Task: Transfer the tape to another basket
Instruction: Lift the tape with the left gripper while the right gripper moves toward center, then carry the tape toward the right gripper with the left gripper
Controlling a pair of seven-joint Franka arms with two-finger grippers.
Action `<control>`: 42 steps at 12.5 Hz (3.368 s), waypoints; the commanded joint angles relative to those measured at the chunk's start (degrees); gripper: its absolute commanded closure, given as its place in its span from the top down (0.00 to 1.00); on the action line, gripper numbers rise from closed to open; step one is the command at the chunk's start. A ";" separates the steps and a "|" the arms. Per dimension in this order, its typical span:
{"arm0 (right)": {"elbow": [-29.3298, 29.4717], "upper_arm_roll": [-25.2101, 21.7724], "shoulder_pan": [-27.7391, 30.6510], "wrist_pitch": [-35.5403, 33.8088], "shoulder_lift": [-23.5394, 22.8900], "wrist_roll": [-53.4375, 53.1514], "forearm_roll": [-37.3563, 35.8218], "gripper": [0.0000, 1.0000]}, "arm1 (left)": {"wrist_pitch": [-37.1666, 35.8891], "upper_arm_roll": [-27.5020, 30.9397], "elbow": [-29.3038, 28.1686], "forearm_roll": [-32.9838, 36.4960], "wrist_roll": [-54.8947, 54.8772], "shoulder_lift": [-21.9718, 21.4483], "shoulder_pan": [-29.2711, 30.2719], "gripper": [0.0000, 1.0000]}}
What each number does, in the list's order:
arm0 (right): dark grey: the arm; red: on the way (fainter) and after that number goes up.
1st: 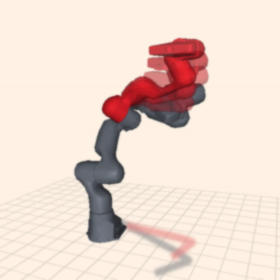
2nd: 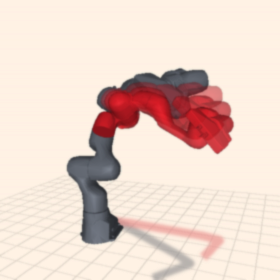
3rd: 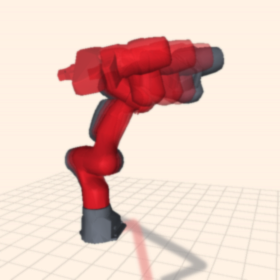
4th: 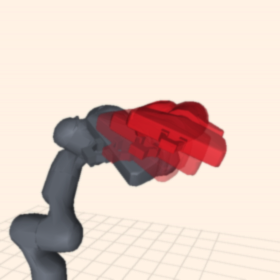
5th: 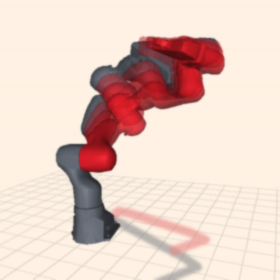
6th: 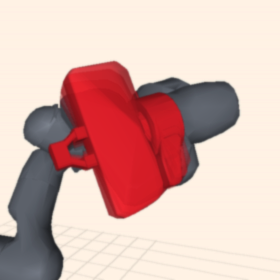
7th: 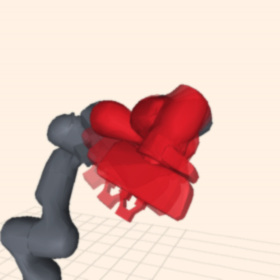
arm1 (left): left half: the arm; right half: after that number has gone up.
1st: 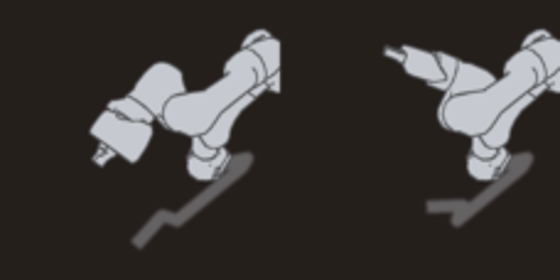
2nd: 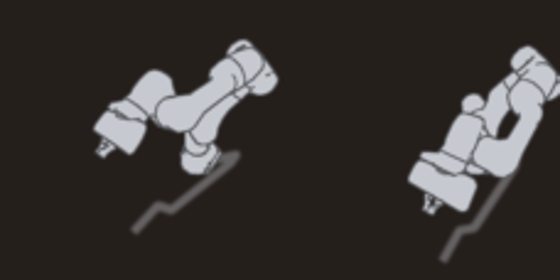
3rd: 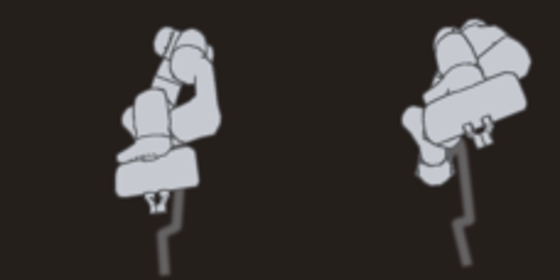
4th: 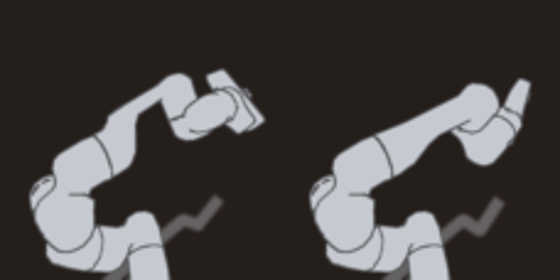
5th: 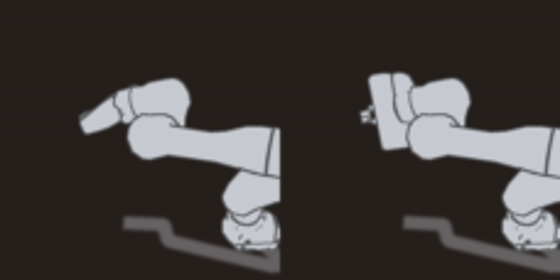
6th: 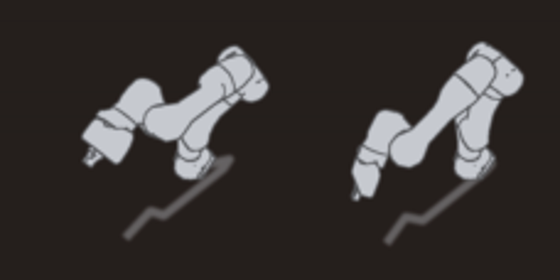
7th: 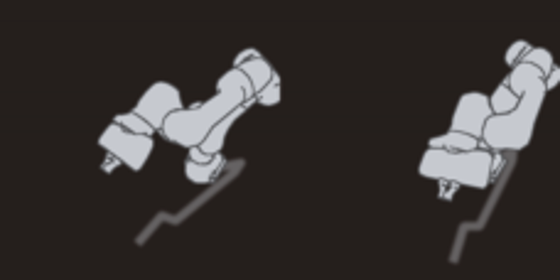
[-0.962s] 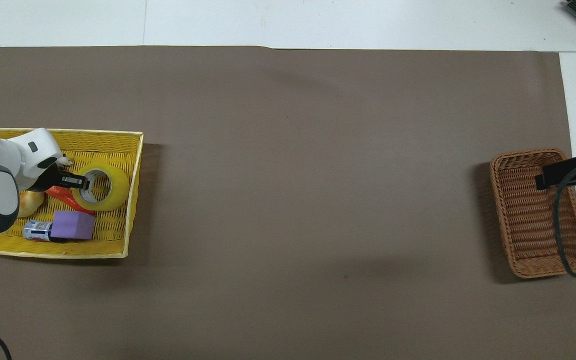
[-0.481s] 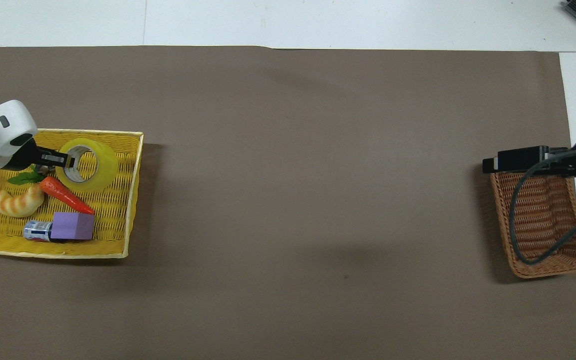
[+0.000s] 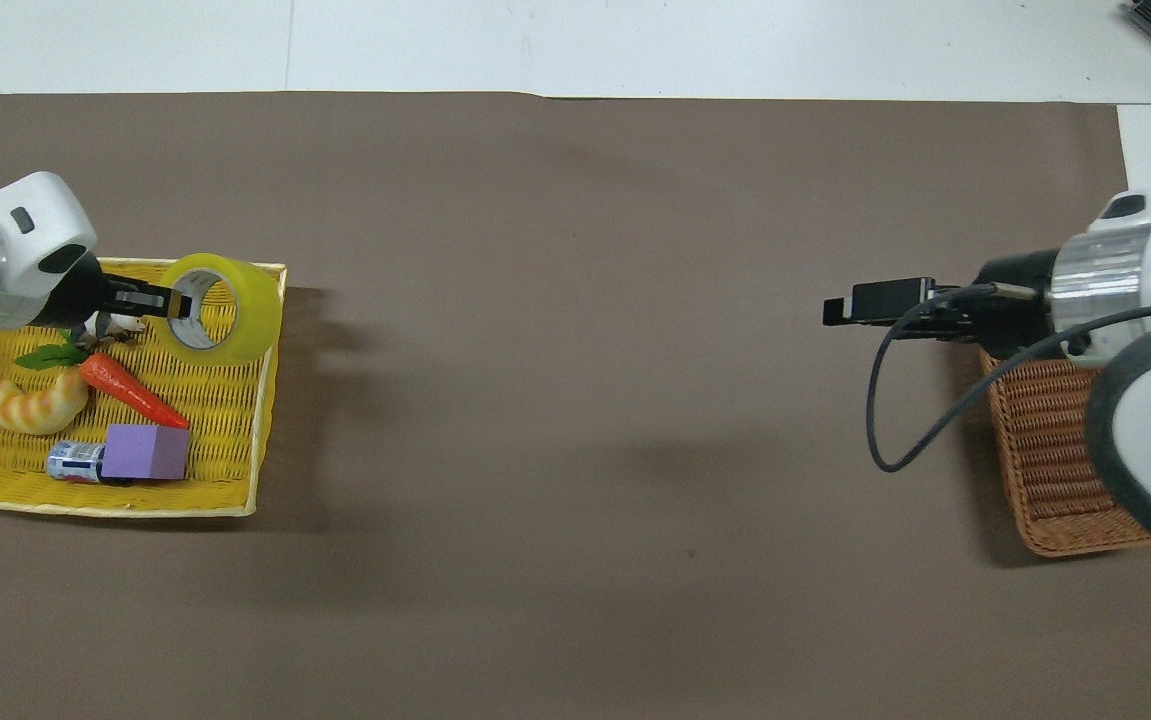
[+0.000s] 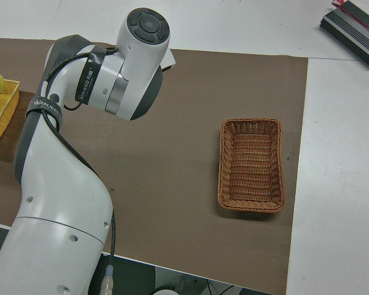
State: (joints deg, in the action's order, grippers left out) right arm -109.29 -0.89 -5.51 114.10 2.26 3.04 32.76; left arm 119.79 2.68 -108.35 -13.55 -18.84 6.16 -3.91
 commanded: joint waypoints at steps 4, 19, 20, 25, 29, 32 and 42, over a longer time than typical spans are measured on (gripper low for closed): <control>-7.59 0.01 -11.70 18.30 -1.38 0.31 9.04 1.00 | -0.69 0.49 0.07 -0.95 2.67 -0.27 -3.38 0.00; -8.66 0.10 -26.31 31.81 -6.66 0.65 17.70 1.00 | -0.34 0.48 -4.33 -0.95 5.66 -0.44 -8.83 0.00; -9.09 0.01 -26.05 29.88 -6.31 0.65 16.30 1.00 | -0.34 0.48 -4.33 -1.04 5.75 -0.44 -9.36 0.00; -9.19 -0.08 -25.00 27.67 -6.31 0.74 14.17 1.00 | 0.36 0.48 -4.41 -0.95 13.99 -0.70 -14.53 0.00; -9.19 -0.17 -24.73 26.79 -6.31 1.62 14.00 1.00 | 2.99 0.48 -5.82 -1.04 23.30 -1.23 -22.00 0.00; -9.36 -0.17 -22.89 24.43 -6.13 5.39 12.59 1.00 | 5.62 0.48 -5.73 -1.39 29.81 -1.32 -26.14 0.00; -8.92 -0.17 -22.09 21.51 -6.22 5.76 9.87 1.00 | 9.24 0.40 -4.07 -4.63 37.48 -0.80 -32.21 0.00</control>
State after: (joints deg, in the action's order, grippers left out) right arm -118.55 -1.08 -27.83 136.54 -4.27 8.78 44.53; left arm 127.88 2.04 -112.19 -15.78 18.21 6.54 -35.00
